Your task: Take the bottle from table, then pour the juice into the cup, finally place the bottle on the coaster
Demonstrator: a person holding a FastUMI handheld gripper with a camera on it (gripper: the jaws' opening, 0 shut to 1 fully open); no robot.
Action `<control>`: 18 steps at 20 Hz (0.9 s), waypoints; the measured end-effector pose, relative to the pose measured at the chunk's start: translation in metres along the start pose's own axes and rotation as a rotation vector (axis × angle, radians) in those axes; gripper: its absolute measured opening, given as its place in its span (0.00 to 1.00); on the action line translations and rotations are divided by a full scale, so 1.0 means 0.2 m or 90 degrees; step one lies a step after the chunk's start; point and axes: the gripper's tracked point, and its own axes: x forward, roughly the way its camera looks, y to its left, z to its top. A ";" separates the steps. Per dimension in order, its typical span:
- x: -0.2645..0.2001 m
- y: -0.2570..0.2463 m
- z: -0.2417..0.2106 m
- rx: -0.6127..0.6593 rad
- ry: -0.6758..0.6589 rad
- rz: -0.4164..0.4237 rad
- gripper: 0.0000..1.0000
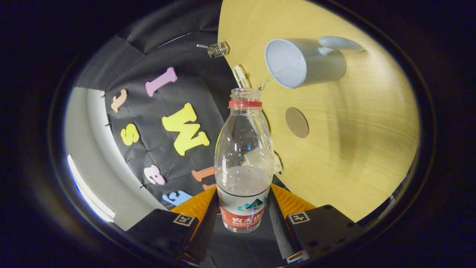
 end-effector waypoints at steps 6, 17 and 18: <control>0.00 0.05 0.00 0.025 0.003 0.005 0.76; -0.02 0.17 0.03 0.084 -0.001 0.023 0.76; -0.02 0.18 0.03 0.088 -0.002 0.026 0.76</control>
